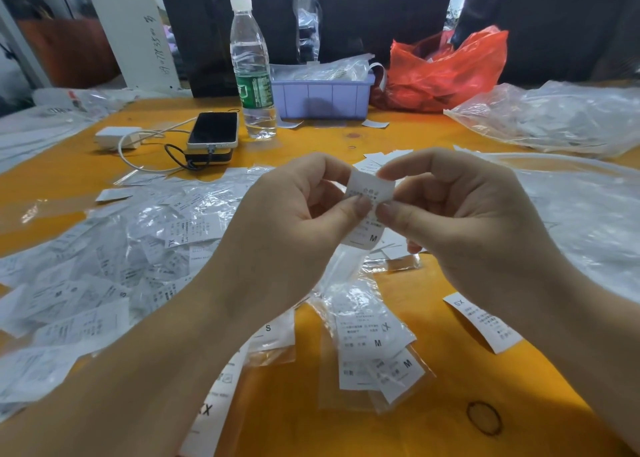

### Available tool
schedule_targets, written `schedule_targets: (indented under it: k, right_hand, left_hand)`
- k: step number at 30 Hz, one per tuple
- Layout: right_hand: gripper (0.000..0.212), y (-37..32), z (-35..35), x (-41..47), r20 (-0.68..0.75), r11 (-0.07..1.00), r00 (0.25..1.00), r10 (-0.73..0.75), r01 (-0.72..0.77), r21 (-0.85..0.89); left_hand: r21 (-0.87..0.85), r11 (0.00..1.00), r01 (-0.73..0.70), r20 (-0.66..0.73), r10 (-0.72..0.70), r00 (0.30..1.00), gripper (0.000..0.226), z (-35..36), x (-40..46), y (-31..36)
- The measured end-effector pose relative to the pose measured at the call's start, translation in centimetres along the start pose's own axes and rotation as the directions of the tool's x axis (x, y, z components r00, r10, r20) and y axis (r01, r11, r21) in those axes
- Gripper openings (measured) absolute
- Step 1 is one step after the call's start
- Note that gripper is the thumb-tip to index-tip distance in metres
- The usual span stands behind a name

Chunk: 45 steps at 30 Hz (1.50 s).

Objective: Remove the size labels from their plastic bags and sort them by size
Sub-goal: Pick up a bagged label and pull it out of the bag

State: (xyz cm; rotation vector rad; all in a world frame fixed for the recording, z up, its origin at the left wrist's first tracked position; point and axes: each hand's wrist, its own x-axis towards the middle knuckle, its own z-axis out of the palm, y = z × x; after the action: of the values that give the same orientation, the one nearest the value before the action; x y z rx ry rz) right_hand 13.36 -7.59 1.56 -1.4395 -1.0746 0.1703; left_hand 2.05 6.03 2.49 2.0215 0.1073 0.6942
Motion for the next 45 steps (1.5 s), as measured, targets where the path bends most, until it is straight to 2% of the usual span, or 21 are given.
schedule_targets:
  k: [5, 8, 13, 18, 26, 33, 36, 42, 45]
  right_hand:
    - [0.015, -0.2, -0.1, -0.1, 0.071, 0.999, 0.997, 0.024, -0.026, 0.035]
    - [0.014, -0.3, -0.2, -0.2, 0.064, 0.998, 0.997, 0.049, -0.052, 0.045]
    - [0.005, -0.1, -0.2, -0.1, 0.025, 1.000, 1.000, -0.002, 0.002, 0.003]
    - [0.003, 0.2, 0.0, -0.3, 0.052, 0.999, 0.998, -0.031, 0.033, -0.029]
    - [0.013, -0.3, 0.2, -0.3, 0.074, 0.997, 0.997, -0.002, 0.008, -0.073]
    - [0.019, -0.5, 0.2, -0.5, 0.171, 0.993, 0.983, 0.069, -0.051, -0.105]
    - [0.018, -0.2, 0.4, -0.6, 0.152, 0.987, 0.987, 0.049, -0.024, -0.159]
    - [0.014, 0.2, 0.6, -0.6, 0.063, 0.987, 0.998, 0.005, 0.005, -0.159]
    - [0.005, 0.3, 0.8, -0.8, 0.060, 0.986, 0.998, 0.002, 0.008, -0.167]
  left_hand:
    - [-0.013, 1.000, 0.002, -0.012, -0.002, 1.000, 0.012, 0.0, 0.0, 0.1]
    - [-0.021, 1.000, 0.015, -0.019, -0.015, 1.000, 0.011, -0.1, 0.0, -0.1]
    - [-0.041, 0.998, 0.037, -0.031, -0.038, 0.999, 0.012, -0.2, 0.1, -0.2]
    - [-0.044, 0.998, 0.037, -0.004, -0.037, 0.999, 0.014, -0.1, 0.0, -0.2]
    - [-0.028, 0.999, 0.032, -0.015, -0.032, 0.999, 0.016, -0.1, 0.0, -0.2]
    - [0.006, 0.998, 0.057, -0.061, -0.056, 0.997, 0.009, -0.3, 0.2, -0.5]
    - [-0.002, 0.998, 0.067, -0.083, -0.067, 0.994, 0.006, -0.2, 0.3, -0.6]
    - [-0.005, 0.997, 0.072, -0.093, -0.072, 0.993, 0.004, -0.2, 0.3, -0.5]
    - [-0.005, 0.998, 0.064, -0.092, -0.064, 0.994, 0.006, -0.1, 0.3, -0.6]
